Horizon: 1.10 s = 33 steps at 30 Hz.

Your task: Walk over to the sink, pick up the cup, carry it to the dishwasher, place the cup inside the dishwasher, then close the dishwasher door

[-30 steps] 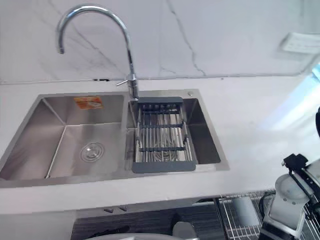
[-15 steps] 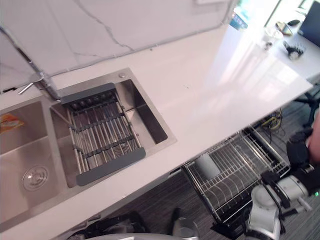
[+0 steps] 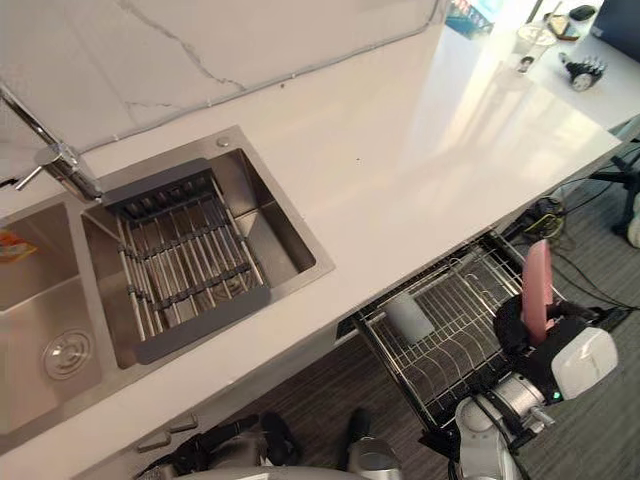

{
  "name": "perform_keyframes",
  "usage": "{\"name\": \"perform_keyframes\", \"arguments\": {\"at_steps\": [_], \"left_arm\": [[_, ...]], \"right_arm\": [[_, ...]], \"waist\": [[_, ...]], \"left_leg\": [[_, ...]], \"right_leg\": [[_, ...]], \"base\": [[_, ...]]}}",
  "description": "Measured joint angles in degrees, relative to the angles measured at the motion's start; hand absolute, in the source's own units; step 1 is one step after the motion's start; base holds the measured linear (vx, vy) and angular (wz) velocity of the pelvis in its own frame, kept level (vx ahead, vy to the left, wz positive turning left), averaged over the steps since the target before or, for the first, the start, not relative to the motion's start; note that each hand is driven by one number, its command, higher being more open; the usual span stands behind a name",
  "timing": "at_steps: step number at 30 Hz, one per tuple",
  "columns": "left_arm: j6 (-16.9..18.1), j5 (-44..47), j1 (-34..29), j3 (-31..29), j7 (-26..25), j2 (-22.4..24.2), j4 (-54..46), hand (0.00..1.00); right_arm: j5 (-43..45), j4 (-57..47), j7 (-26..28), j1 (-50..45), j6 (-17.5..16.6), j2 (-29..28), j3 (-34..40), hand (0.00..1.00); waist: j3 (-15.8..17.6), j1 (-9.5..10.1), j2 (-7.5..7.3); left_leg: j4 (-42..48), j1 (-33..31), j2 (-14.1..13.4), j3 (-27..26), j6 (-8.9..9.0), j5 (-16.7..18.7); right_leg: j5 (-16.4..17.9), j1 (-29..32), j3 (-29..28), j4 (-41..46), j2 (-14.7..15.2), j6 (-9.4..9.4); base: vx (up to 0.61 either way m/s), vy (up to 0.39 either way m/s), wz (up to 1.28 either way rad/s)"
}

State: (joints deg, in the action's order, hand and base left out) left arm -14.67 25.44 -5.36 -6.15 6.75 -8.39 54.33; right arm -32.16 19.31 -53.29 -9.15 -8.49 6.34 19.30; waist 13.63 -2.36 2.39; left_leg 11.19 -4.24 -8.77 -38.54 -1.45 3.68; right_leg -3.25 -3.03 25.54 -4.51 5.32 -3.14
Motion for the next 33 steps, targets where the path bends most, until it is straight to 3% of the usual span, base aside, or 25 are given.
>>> {"name": "perform_keyframes", "arguments": {"at_steps": [6, 9, 11, 12, 18, 22, 25, 28, 33], "left_arm": [[0.2, 0.0, 0.3, 0.2, 2.3, 0.8, -0.8, 1.0], [0.6, 0.4, 1.4, 1.7, 2.9, 0.8, -0.9, 1.0], [1.4, 0.7, 2.5, 2.2, 3.6, 1.1, -0.9, 1.0], [1.7, 1.6, 3.2, 2.7, 3.6, 1.3, -0.9, 1.0], [2.0, 4.4, 4.4, 3.8, 3.5, 2.2, -1.7, 1.0], [2.1, 4.9, 4.6, 3.8, 3.5, 2.2, -1.6, 1.0], [2.5, 4.9, 4.6, 3.7, 3.4, 2.3, -1.6, 1.0], [2.5, 4.9, 4.8, 3.7, 3.3, 2.2, -1.6, 1.0], [2.3, 4.9, 4.6, 1.8, 2.6, 2.0, -0.5, 1.0]], "right_arm": [[0.7, 7.3, 0.1, 3.4, 4.3, 0.7, -1.9, 0.0], [1.7, 9.6, 0.4, 7.2, 6.5, 3.0, -2.4, 0.0], [2.8, 11.2, 0.4, 11.3, 9.6, 6.0, -2.9, 0.0], [4.1, 12.5, 1.0, 13.6, 11.6, 7.8, -3.2, 1.0], [10.9, 19.9, 6.2, 19.4, 21.0, 10.6, -3.9, 1.0], [15.4, 20.5, 5.2, 19.8, 21.8, 10.6, -3.8, 1.0], [19.2, 17.2, 3.2, 19.4, 19.9, 10.0, -2.3, 1.0], [23.0, 6.1, 3.2, 16.4, 15.5, 8.6, -0.3, 1.0], [25.9, -18.0, 7.2, 8.8, 4.7, 4.2, 1.4, 1.0]], "waist": [[3.2, -0.07, 2.55], [5.5, -0.03, 3.96], [7.6, 0.13, 5.02], [8.6, 0.36, 5.62], [10.8, 1.65, 6.75], [11.3, 1.49, 6.73], [11.3, 1.36, 6.68], [11.4, 1.24, 6.5], [11.7, -0.29, 4.7]], "left_leg": [[-2.2, -0.4, 1.1, 0.4, -0.28, -1.6], [-3.2, -2.4, 2.0, 1.6, -0.74, -2.6], [-3.5, -4.1, 2.6, 2.9, -1.21, -3.3], [-3.9, -4.8, 2.9, 3.8, -1.21, -3.6], [-4.2, -5.8, 3.4, 6.0, -0.43, -5.0], [-4.2, -6.1, 3.4, 6.4, 0.62, -5.9], [-4.2, -6.1, 3.3, 6.4, 1.04, -6.2], [-4.5, -5.7, 3.1, 6.1, 1.01, -6.2], [-4.8, -3.8, 2.0, 4.7, 0.21, -5.2]], "right_leg": [[0.1, 1.5, 0.2, 1.1, 0.6, -0.01], [0.1, 3.9, 0.5, 1.8, 1.1, -0.2], [-0.1, 5.7, 0.8, 2.2, 1.5, -0.31], [-0.4, 6.4, 0.9, 2.5, 1.7, -0.21], [-0.6, 7.0, 1.7, 2.5, 1.9, 0.07], [-0.6, 7.4, 1.4, 2.5, 2.0, 0.22], [-0.6, 7.6, 0.9, 2.5, 1.9, 0.36], [-0.7, 7.9, -0.1, 2.5, 1.7, 0.61], [-0.6, 7.5, -2.3, 2.6, 0.7, 0.95]], "base": [[-0.05, 0.072, 0.05], [-0.06, 0.076, 0.09], [-0.04, 0.069, 0.13], [-0.03, 0.055, 0.1], [0.0, 0.031, 0.08], [0.0, 0.007, -0.01], [-0.01, 0.021, -0.09], [-0.02, 0.034, -0.17], [-0.01, 0.031, -0.26]]}}
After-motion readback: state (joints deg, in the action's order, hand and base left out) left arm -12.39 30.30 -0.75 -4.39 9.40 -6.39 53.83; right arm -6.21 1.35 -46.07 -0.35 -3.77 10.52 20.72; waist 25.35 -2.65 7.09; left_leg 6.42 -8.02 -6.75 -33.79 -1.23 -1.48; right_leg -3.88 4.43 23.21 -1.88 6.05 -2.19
